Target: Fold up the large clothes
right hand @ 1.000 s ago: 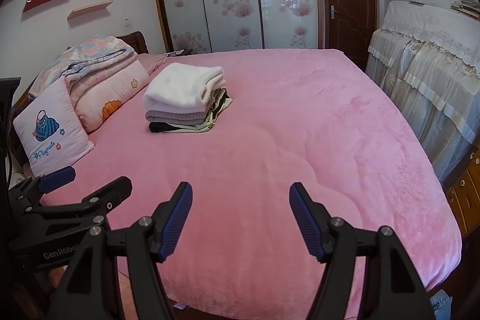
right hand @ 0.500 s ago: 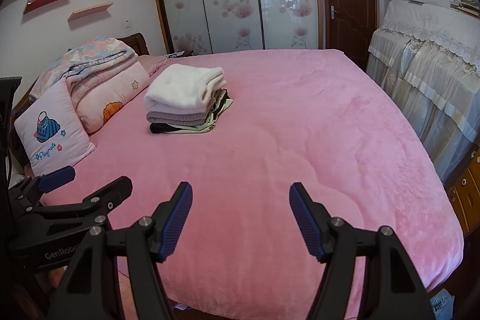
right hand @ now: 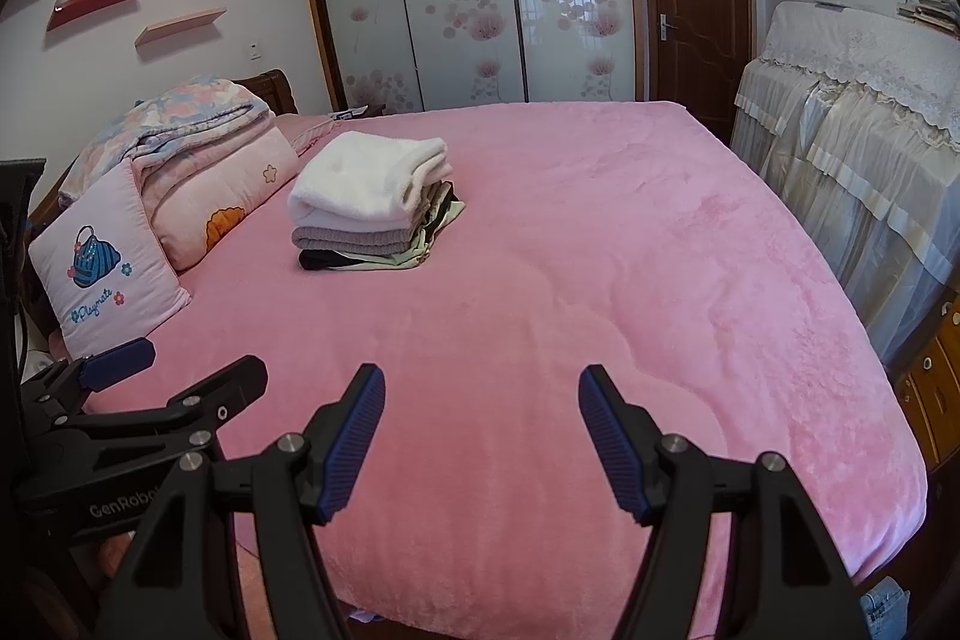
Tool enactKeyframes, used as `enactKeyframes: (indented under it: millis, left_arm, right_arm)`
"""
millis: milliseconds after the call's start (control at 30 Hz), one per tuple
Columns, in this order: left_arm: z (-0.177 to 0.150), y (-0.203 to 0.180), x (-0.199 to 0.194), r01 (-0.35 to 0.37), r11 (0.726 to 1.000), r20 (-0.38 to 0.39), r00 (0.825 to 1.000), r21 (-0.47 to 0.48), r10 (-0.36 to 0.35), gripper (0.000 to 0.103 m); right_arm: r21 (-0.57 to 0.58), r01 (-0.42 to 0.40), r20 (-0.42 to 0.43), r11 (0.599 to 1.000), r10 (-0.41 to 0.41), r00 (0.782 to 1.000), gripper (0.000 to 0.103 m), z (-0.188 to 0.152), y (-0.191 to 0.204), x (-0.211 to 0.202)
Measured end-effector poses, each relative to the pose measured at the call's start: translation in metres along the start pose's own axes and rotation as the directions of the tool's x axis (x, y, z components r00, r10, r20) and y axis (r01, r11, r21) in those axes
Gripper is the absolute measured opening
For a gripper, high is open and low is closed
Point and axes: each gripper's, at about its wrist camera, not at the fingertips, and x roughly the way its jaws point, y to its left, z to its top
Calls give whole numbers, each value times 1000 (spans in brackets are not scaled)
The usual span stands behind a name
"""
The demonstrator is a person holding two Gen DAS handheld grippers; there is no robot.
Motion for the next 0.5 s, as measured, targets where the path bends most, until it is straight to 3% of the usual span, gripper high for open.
enactKeyframes:
  millis: [500]
  left_arm:
    - [-3,-5,1,-4,1000,-2,1000,-1,4,102]
  right_arm:
    - [1,2,-2,1000,-2,1000,68,1,-1,0]
